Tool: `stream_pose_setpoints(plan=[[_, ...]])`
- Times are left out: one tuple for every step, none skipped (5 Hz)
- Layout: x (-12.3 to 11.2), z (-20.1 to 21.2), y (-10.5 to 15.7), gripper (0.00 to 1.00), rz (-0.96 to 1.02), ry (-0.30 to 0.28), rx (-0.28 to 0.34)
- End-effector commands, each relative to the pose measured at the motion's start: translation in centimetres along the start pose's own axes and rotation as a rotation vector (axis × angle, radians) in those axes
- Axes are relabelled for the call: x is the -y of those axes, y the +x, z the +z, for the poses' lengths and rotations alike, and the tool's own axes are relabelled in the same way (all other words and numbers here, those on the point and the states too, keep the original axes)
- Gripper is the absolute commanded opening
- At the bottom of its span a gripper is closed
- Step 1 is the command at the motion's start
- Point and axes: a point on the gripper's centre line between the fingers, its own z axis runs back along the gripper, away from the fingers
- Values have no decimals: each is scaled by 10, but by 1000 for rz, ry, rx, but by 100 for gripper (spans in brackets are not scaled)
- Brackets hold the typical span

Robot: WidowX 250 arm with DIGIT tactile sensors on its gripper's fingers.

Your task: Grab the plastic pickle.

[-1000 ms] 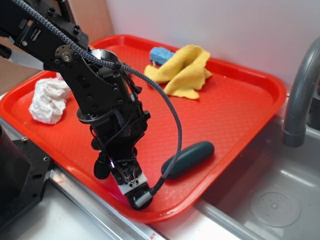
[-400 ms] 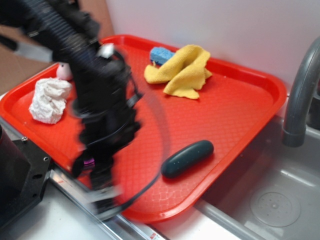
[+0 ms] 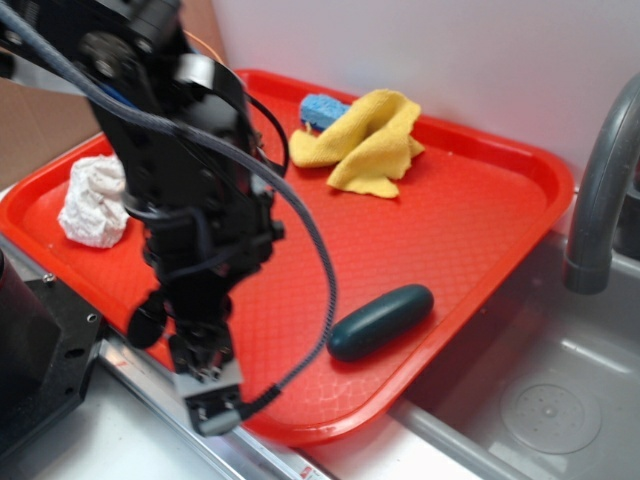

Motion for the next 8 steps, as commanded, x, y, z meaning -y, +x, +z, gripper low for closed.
stream_pose_setpoints(plan=[[-20,6,25,100,175,-38,136],[-28,8,34,100,173,-49,158],[-35,3,46,100,166,-56,200],[-22,3,72,100,86,-70,228],[-4,0,89,100,-11,-80,235],[-3,2,91,100,-21,-104,250],[-7,0,89,100,-7,-136,257],[-18,19,82,100,56,-161,310]])
